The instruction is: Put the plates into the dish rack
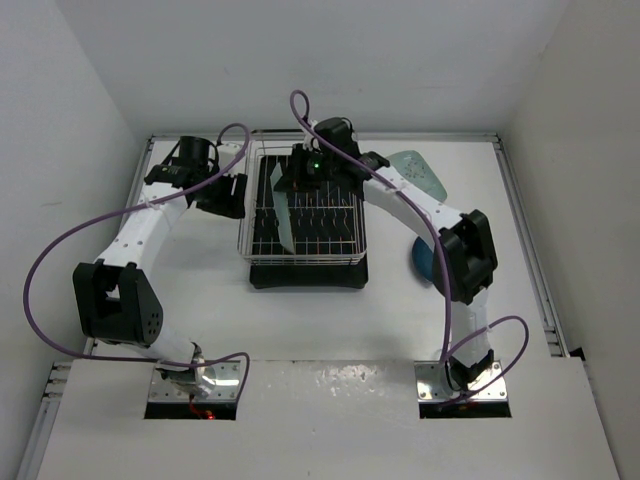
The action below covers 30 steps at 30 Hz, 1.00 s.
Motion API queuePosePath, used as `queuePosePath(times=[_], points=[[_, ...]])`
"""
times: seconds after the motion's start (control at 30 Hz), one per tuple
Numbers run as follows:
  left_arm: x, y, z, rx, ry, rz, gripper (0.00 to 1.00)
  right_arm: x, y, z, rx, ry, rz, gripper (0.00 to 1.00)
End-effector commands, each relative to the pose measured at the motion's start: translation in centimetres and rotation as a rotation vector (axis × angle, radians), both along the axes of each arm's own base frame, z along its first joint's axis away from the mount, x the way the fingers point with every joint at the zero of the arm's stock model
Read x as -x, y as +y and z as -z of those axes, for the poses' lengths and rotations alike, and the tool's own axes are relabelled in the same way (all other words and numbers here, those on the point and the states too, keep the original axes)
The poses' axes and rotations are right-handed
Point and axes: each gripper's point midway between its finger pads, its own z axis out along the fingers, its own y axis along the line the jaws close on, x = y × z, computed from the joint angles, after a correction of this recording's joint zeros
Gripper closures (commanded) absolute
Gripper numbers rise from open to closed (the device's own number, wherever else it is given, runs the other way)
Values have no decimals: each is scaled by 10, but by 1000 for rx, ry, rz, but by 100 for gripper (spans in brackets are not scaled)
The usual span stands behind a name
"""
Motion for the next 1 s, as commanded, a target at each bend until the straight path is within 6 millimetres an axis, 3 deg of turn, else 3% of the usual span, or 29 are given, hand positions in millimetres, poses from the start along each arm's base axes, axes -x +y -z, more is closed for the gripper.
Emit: queuePosePath(times=[0.0,0.2,0.33,0.53,0.7,0.97], points=[[-5,1,-1,14,-15,3,36,-11,-2,-78,-120,-162,64,100],[-5,1,-1,14,-15,3,36,-36,-7,-44,-143,-27,227,100],[-5,1,-1,14,-15,3,36,-51,-4,-38,-189,14,270,100],[-5,1,-4,15,-25,3,33,-67,-16,-21,-225,114,341,100],[-5,1,-4,10,-27,10,33,-65,-14,-2,-206,161,313,81],[-5,1,-4,10,-27,10,32,-58,-1,-19,-176,80,229,71]])
